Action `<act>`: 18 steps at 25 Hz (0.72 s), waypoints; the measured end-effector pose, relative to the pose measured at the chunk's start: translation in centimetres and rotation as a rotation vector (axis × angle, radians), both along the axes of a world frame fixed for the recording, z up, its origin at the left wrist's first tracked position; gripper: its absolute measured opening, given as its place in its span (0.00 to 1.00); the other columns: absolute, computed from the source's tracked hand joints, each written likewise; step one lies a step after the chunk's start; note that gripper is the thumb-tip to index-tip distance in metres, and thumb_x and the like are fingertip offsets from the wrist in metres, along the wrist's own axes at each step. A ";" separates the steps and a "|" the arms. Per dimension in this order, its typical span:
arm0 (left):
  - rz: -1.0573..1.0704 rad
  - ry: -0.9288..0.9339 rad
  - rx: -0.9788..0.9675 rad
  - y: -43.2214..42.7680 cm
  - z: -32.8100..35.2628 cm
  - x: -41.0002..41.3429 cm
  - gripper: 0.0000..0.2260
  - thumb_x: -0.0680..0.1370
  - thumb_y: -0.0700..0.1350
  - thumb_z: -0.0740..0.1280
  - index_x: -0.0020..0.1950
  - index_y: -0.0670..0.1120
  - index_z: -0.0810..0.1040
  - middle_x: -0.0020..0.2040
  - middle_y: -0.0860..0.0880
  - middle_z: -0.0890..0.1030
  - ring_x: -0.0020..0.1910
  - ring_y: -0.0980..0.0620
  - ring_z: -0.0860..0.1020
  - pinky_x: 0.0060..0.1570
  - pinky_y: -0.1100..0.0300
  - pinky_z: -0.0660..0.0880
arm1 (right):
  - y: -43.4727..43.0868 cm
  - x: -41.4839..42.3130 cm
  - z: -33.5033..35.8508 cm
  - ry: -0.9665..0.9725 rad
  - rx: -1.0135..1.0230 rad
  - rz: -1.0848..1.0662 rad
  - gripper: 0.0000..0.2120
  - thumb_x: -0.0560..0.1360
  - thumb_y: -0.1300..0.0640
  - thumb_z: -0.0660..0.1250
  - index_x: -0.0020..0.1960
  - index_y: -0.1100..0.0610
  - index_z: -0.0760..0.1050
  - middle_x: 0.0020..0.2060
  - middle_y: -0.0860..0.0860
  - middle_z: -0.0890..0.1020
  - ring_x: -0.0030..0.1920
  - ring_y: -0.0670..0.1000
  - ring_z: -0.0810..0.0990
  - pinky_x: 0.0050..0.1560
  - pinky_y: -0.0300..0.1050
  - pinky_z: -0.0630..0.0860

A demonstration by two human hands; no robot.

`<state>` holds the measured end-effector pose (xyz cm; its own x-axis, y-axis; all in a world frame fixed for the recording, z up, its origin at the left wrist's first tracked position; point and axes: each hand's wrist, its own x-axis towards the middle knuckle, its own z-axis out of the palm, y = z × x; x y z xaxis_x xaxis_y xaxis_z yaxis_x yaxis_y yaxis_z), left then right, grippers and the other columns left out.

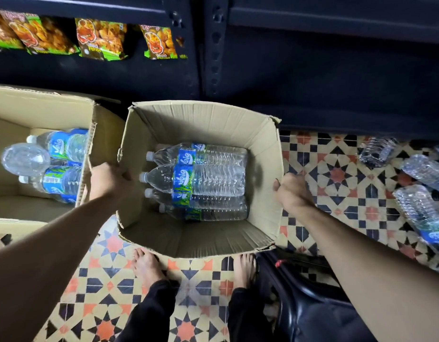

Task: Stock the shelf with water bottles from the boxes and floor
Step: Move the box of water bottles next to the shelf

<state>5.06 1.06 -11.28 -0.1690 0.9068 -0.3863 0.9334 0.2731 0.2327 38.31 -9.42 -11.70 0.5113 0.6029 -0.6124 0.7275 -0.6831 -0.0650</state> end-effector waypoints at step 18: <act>0.012 -0.117 -0.148 -6.3 -0.7 22.4 0.08 0.73 0.37 0.67 0.43 0.30 0.77 0.39 0.35 0.76 0.40 0.40 0.77 0.39 0.55 0.71 | -10.8 23.3 1.7 -0.086 -0.049 -0.147 0.17 0.82 0.49 0.60 0.44 0.62 0.71 0.34 0.52 0.70 0.36 0.51 0.74 0.34 0.46 0.71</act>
<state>27.48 -5.22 -12.00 -0.1254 0.8367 -0.5330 0.8988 0.3233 0.2960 61.60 -20.24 -10.02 0.6435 0.4885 -0.5893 0.6212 -0.7831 0.0291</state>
